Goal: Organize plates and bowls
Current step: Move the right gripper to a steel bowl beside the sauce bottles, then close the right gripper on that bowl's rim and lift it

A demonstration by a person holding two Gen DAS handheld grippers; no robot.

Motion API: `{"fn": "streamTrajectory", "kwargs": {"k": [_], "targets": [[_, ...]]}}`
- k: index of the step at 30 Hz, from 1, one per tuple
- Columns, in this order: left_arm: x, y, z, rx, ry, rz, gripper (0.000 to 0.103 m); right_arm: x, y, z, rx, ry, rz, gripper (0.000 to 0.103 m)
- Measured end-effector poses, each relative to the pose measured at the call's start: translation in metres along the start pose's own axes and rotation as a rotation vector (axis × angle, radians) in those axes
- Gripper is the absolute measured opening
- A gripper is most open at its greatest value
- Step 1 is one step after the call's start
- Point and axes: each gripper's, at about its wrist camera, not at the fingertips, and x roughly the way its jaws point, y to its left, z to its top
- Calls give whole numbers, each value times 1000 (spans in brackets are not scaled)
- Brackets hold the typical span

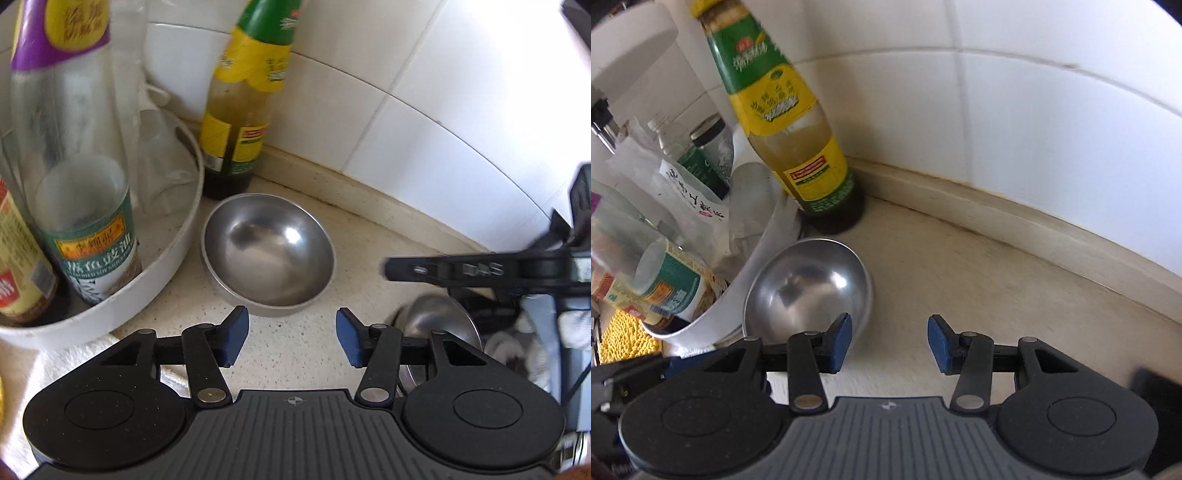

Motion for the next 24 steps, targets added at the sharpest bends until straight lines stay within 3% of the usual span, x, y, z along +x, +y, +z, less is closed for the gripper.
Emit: {"fn": "streamTrajectory", "kwargs": {"k": [8,9,11,13,17,24], "targets": [[25,12,4,-150,-25,94,68,50,10,12,-61,70,16,47],[28,13,4,-157,-27,98,68,53,11,11,-65,82,24,46],[35,13,6,-169,-28,108,66,60,14,8,-73,113,43,33],[41,12,7,-166,-29,130,67,60,16,4,-95,114,46,33],[47,12,5,-139,-25,152,59,48,6,-5,-101,155,39,32],[41,3,-4,-54,16,56,55,29,-27,-5,-34,141,-12,31]]}}
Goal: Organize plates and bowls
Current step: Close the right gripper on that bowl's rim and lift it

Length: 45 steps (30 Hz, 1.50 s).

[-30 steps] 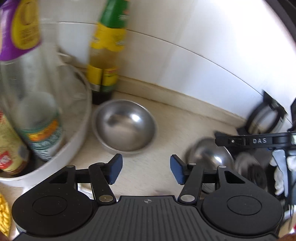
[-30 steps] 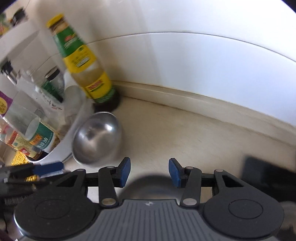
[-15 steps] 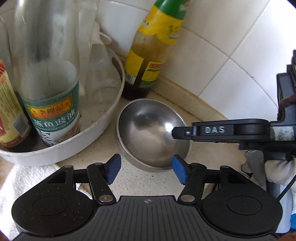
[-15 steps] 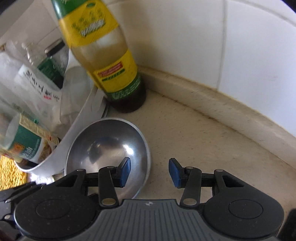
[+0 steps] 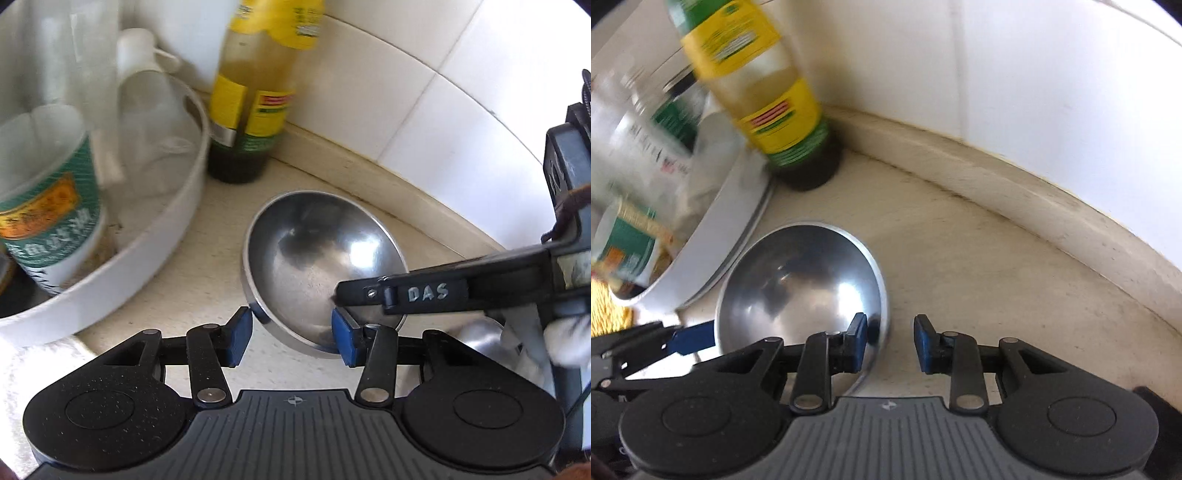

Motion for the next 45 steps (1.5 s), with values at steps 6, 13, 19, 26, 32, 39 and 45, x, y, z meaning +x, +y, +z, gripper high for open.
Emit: {"fn": "streamTrajectory", "kwargs": {"k": [6,13,19,26,32,39,45], "targets": [[-1,0,2,-40,-16,53,63,3,-8,1,38,-8,19,32],[17,-10,8,-66,-30,138,72,4,-16,-2,49,-10,62,36],[28,-29,2,37,-6,143,54,7,-2,-7,14,-10,84,38],[23,-39,5,114,-39,162,49,-5,-4,-5,38,-50,101,36],[14,-45,13,137,-81,166,51,-25,-2,-2,44,-93,105,36],[1,-55,23,164,-121,148,54,-47,0,-3,41,-126,90,36],[-12,-66,23,186,-141,130,55,-64,2,-10,48,-150,79,36]]}}
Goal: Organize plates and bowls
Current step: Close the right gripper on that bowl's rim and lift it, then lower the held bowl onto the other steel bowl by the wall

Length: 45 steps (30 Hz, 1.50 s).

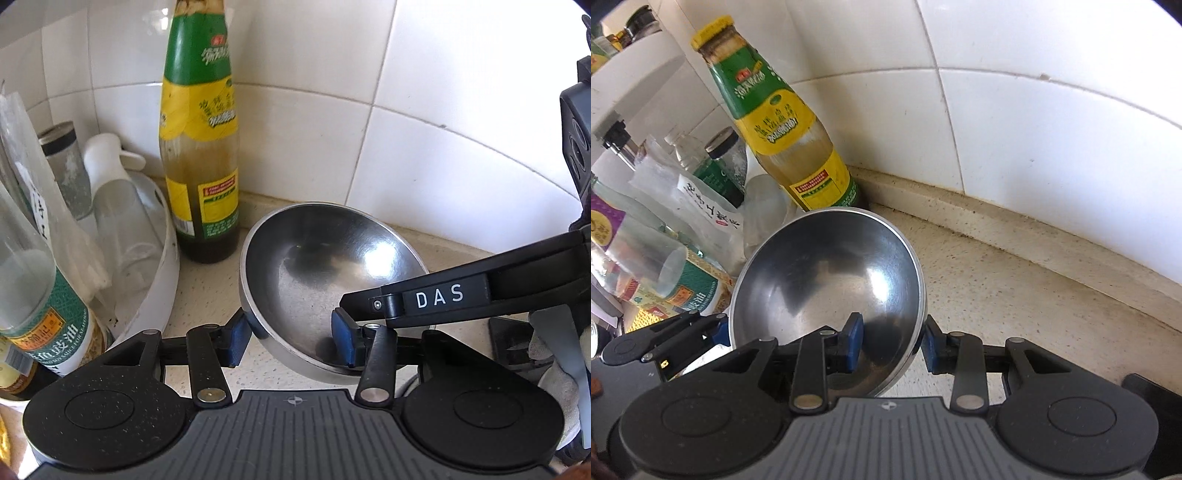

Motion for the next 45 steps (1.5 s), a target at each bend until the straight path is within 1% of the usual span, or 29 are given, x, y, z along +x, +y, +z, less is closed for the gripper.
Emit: {"fn": "streamTrajectory", "kwargs": {"k": [11,19,28,35,45], "targets": [[-25,-17,1,56,-37,-47,57,-35,3,-12,20,-42,-33,36],[-42,-30,0,96,-59,-78,58,-53,6,-19,37,-67,-54,36],[-53,-37,-1,129,-80,-105,61,-69,9,-27,50,-89,-80,37],[-60,-43,-2,161,-86,-135,61,-85,6,-39,82,-94,-107,37],[-68,-60,-13,237,-72,-188,63,-102,0,-60,138,-94,-134,36]]}}
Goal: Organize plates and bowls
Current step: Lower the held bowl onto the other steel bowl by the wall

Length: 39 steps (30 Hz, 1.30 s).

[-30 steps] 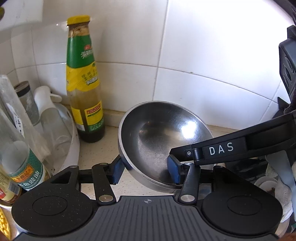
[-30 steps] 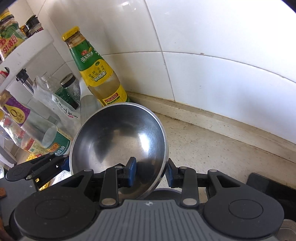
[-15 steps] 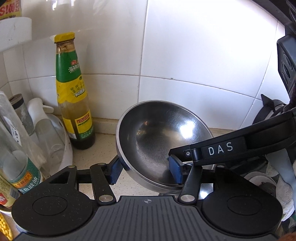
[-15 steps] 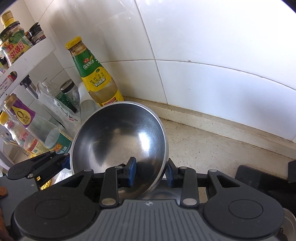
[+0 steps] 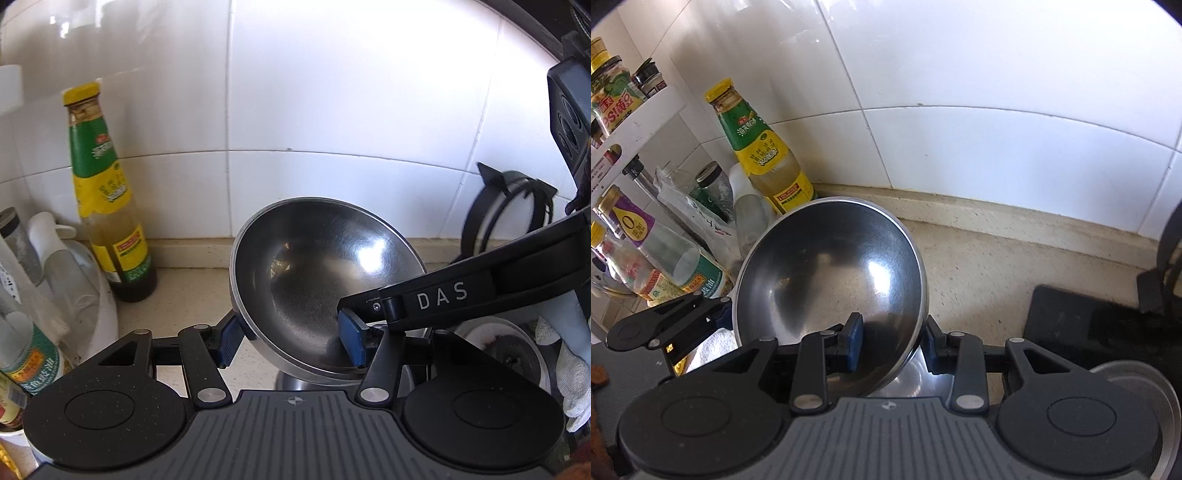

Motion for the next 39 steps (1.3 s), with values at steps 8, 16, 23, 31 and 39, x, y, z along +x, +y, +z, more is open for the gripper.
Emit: {"fn": "streamTrajectory", "kwargs": {"k": [8,16,23,31,39], "targets": [[-1,-13,-7,50,19,-32,63,-4,-7,-13,33,12,-10,37],[1,-19,-11,86,40,-45,64,-5,-11,-21,48,24,-15,36],[4,-19,-14,105,63,-61,64,1,-15,-25,65,49,-13,36],[12,-21,-21,116,109,-68,64,14,-18,-34,72,93,-13,37],[21,-21,-29,124,149,-66,64,21,-19,-38,75,123,-15,37]]}}
